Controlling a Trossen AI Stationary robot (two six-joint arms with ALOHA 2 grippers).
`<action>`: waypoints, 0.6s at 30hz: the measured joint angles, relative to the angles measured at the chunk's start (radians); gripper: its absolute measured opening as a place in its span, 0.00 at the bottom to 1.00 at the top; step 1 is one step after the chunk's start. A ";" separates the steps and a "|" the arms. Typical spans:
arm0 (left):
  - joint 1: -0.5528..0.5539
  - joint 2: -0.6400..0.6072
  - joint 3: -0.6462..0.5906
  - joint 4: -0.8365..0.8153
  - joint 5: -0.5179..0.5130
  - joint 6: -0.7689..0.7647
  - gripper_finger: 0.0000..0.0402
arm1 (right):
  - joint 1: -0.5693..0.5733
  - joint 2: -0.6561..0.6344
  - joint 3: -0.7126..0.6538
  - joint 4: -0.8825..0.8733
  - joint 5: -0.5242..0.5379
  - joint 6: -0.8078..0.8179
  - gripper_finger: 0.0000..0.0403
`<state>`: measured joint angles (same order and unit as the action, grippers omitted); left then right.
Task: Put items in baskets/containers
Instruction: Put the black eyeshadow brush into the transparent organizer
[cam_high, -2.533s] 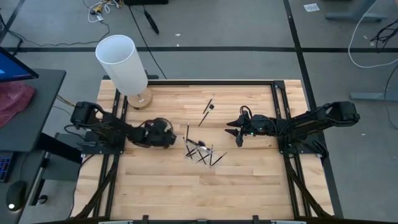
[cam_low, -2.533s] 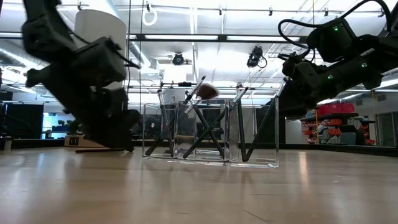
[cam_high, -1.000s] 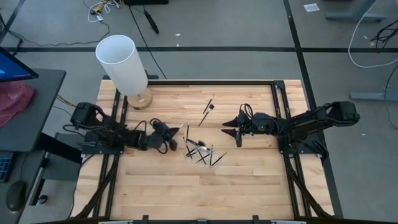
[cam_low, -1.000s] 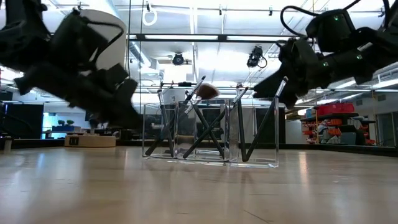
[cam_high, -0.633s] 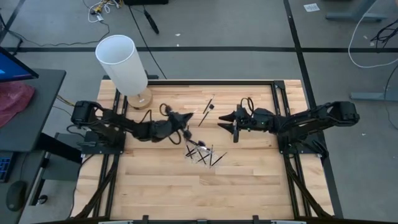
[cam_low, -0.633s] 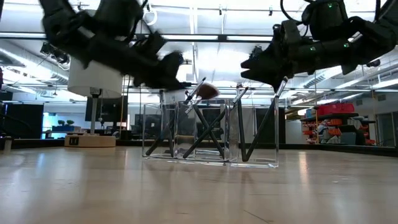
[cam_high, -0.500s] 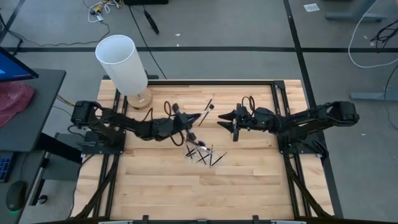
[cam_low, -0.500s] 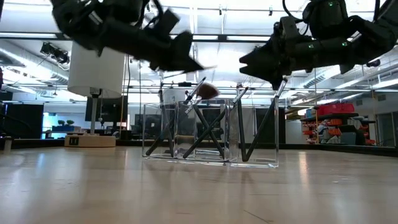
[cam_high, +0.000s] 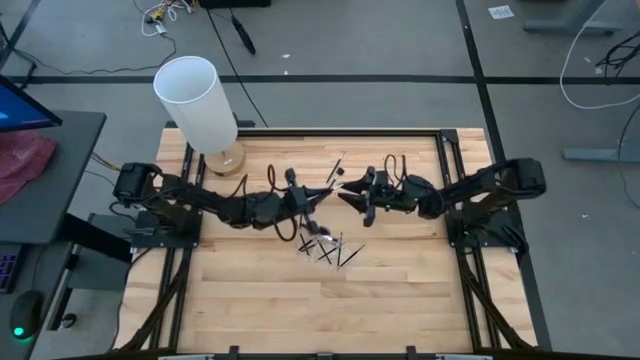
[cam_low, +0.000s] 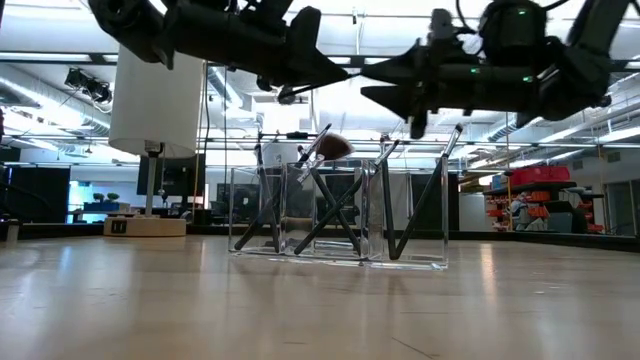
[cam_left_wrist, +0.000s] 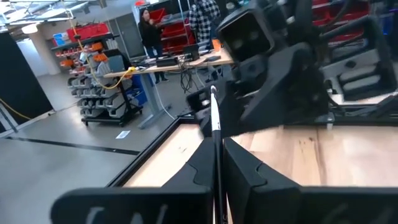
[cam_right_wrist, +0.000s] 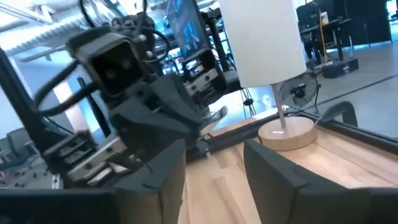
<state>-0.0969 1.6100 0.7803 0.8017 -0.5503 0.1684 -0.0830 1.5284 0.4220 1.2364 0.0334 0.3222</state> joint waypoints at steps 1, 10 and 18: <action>-0.003 0.000 0.000 0.000 0.000 0.000 0.04 | 0.000 0.021 0.019 -0.001 0.000 -0.001 0.41; -0.009 0.000 -0.001 0.000 -0.006 -0.001 0.05 | 0.038 0.087 0.102 0.018 0.002 -0.121 0.40; -0.009 0.000 -0.001 0.000 -0.009 0.000 0.04 | 0.042 0.087 0.102 0.025 0.006 -0.139 0.23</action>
<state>-0.1062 1.6100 0.7795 0.8013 -0.5589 0.1681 -0.0414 1.6150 0.5243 1.2617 0.0395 0.1830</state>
